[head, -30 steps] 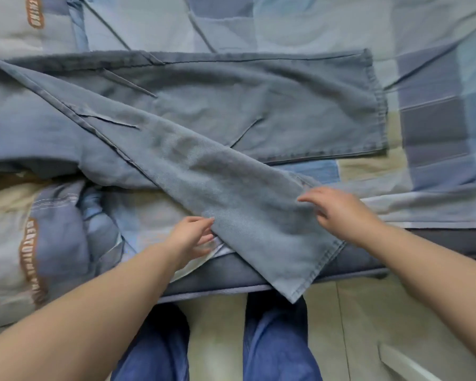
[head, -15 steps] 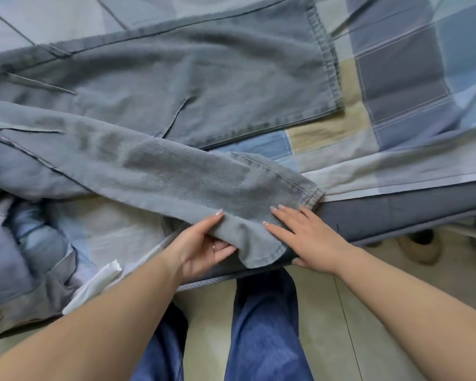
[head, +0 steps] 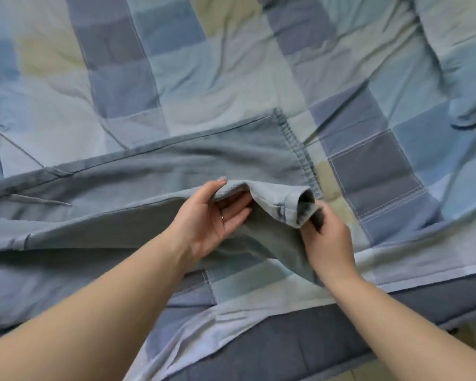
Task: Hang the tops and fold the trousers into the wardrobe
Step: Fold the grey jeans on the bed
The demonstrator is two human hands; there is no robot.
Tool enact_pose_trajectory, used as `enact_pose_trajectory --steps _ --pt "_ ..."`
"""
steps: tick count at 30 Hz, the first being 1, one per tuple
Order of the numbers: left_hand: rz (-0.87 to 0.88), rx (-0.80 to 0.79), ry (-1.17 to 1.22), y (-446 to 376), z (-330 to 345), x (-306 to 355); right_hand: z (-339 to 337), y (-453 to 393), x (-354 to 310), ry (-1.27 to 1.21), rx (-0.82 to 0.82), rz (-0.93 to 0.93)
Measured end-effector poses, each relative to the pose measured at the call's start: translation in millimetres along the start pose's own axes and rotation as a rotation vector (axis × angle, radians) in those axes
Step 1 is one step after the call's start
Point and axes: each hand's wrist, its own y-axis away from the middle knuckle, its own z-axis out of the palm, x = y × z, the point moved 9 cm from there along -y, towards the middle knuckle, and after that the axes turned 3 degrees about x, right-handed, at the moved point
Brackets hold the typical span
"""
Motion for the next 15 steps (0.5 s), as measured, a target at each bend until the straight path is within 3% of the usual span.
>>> enact_pose_trajectory --steps 3,7,15 --pt "0.073 -0.014 -0.138 -29 34 49 -5 -60 -22 0.083 0.047 -0.021" --pt "0.161 0.054 -0.252 -65 59 95 3 -130 -25 0.224 -0.014 0.024" --pt "0.215 0.112 -0.462 -104 54 82 21 -160 21 0.277 -0.041 0.153"
